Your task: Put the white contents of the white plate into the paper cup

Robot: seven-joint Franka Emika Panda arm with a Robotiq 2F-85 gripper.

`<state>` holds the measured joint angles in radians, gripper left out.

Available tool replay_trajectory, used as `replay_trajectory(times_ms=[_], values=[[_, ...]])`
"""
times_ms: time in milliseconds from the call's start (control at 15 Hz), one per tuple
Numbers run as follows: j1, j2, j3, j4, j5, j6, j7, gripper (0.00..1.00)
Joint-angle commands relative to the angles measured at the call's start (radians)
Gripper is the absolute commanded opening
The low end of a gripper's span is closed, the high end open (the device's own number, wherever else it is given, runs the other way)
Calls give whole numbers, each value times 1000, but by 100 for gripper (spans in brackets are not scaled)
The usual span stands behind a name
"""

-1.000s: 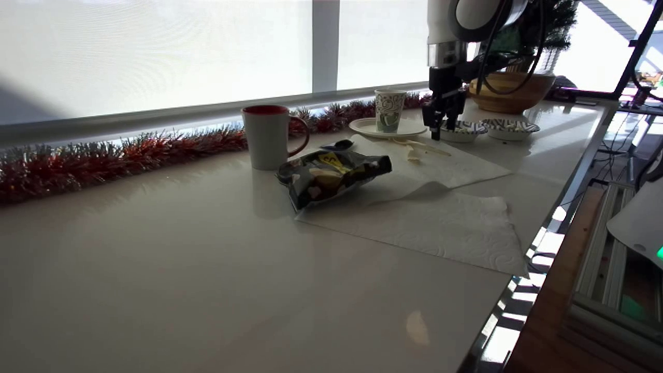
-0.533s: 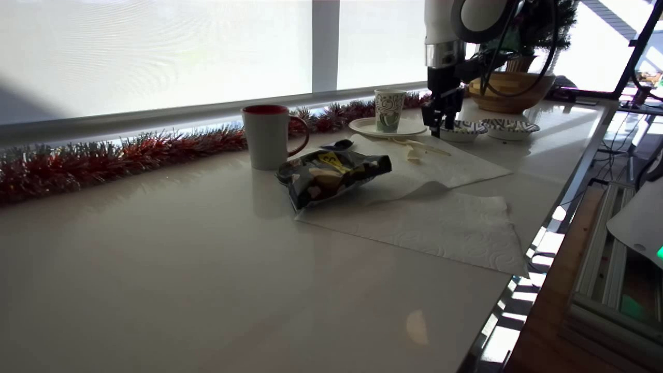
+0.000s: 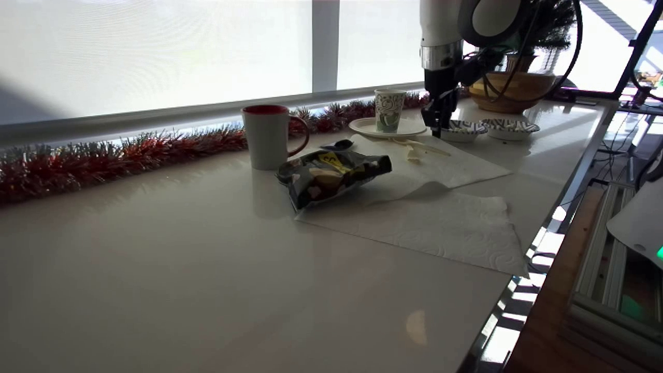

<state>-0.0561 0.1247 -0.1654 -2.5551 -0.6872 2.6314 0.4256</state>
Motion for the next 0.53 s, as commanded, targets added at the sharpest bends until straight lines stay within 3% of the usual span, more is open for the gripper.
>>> replay_trajectory(times_ms=[0, 200, 467], values=[[8, 7, -8, 1, -72, 17, 50, 33], [4, 16, -6, 3, -81, 23, 48, 32], [4, 22, -6, 2, -74, 30, 43, 20]])
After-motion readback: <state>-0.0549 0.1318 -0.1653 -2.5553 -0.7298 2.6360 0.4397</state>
